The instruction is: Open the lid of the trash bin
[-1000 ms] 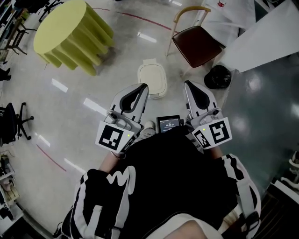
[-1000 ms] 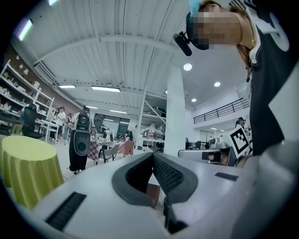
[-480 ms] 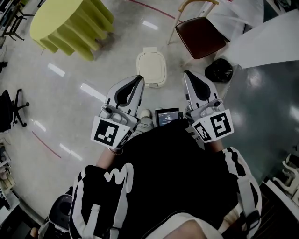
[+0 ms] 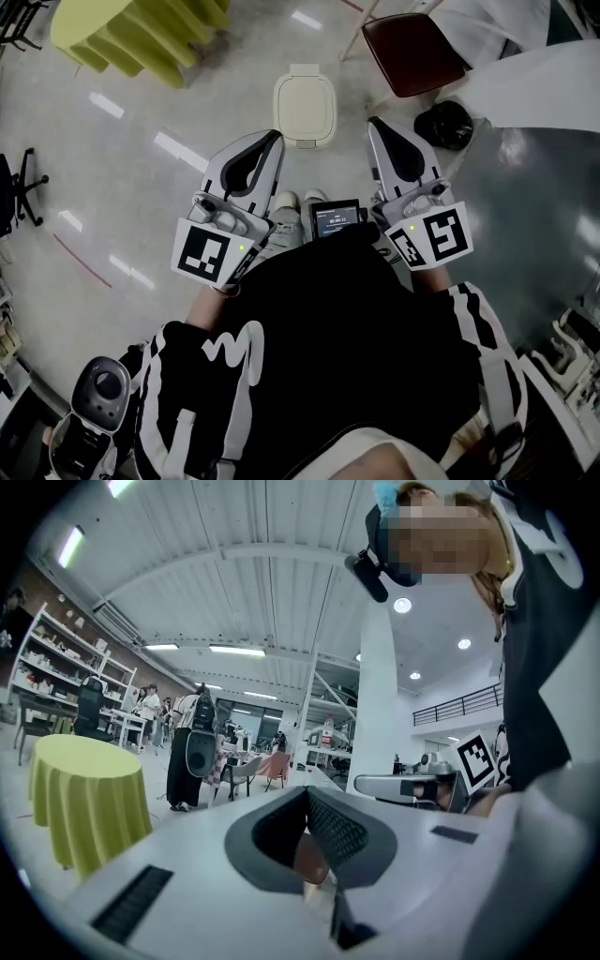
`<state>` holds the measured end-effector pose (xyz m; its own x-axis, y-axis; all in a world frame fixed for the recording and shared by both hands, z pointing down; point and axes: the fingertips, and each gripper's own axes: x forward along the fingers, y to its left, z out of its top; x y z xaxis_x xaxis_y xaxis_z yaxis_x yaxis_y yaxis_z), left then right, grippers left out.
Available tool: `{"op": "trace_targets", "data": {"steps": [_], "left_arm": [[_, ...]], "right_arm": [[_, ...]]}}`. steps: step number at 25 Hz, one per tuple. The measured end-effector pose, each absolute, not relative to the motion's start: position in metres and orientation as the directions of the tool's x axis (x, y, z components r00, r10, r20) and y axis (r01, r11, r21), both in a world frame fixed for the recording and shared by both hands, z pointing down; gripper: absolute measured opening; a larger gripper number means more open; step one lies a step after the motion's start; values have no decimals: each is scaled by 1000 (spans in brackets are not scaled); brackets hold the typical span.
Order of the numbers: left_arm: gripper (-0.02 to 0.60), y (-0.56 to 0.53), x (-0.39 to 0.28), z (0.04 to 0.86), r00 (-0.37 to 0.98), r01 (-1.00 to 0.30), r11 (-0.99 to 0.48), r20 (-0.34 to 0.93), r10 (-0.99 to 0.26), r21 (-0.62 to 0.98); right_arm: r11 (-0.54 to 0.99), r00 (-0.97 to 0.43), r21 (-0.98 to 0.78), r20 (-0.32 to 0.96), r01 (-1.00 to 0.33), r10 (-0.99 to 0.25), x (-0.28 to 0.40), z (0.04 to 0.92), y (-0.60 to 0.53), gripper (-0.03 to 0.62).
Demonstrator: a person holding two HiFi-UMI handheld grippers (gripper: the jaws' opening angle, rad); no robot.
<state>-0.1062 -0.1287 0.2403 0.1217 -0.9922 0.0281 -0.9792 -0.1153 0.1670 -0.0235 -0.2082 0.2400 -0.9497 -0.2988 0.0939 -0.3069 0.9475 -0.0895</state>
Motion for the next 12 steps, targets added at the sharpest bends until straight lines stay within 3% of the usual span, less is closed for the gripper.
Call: {"op": "trace_targets", "data": {"steps": [12], "left_arm": [[8, -129, -111, 261, 83, -977, -78, 18, -996, 197]], "right_arm": [[965, -960, -88, 154, -247, -232, -37, 272, -213, 5]]}}
